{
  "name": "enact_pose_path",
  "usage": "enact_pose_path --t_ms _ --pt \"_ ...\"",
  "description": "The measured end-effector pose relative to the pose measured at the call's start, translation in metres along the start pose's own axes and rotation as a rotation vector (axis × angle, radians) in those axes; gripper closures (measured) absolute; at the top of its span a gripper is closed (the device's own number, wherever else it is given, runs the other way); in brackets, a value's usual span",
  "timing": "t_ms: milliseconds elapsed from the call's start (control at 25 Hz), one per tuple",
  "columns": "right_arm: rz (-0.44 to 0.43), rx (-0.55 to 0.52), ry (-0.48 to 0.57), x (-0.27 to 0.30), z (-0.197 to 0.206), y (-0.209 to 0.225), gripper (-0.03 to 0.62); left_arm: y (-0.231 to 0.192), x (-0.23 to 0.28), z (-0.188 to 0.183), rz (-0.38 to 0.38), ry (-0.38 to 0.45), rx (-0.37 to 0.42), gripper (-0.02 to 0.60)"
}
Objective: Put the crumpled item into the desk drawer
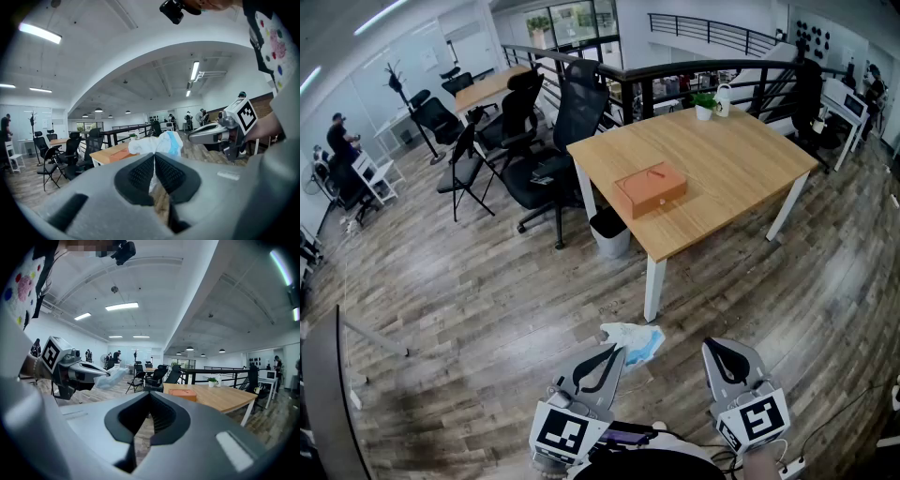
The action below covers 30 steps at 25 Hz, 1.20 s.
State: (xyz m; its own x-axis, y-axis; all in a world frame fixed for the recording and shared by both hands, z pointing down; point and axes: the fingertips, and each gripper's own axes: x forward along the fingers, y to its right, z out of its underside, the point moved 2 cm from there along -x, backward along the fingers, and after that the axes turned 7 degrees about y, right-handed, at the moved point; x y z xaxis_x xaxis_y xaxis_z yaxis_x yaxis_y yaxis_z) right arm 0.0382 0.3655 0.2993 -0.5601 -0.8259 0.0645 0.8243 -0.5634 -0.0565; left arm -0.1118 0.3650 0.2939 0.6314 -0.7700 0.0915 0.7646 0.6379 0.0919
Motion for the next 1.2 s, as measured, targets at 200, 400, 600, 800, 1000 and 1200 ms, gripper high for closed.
enact_pose_path --t_ms 200,400,600,800,1000,1200 --pt "-0.002 -0.005 0.004 0.002 0.002 -0.001 0.589 -0.002 0.001 0.001 -0.001 0.013 0.007 0.575" --pt "0.006 -0.001 0.002 0.000 0.000 -0.002 0.589 -0.002 0.000 -0.003 0.002 0.026 0.019 0.575" --pt "0.036 0.046 0.023 -0.002 -0.003 0.002 0.589 -0.003 -0.002 -0.003 -0.002 0.012 0.014 0.575" --pt "0.033 0.053 0.026 -0.004 -0.004 0.009 0.588 -0.004 0.001 -0.007 -0.012 0.031 0.022 0.575" --pt "0.015 0.059 0.033 -0.009 -0.002 0.016 0.588 0.002 0.005 -0.007 -0.034 0.022 0.022 0.575" --pt "-0.017 0.035 0.033 -0.017 -0.001 0.023 0.588 0.015 0.013 -0.012 -0.048 0.035 0.039 0.575"
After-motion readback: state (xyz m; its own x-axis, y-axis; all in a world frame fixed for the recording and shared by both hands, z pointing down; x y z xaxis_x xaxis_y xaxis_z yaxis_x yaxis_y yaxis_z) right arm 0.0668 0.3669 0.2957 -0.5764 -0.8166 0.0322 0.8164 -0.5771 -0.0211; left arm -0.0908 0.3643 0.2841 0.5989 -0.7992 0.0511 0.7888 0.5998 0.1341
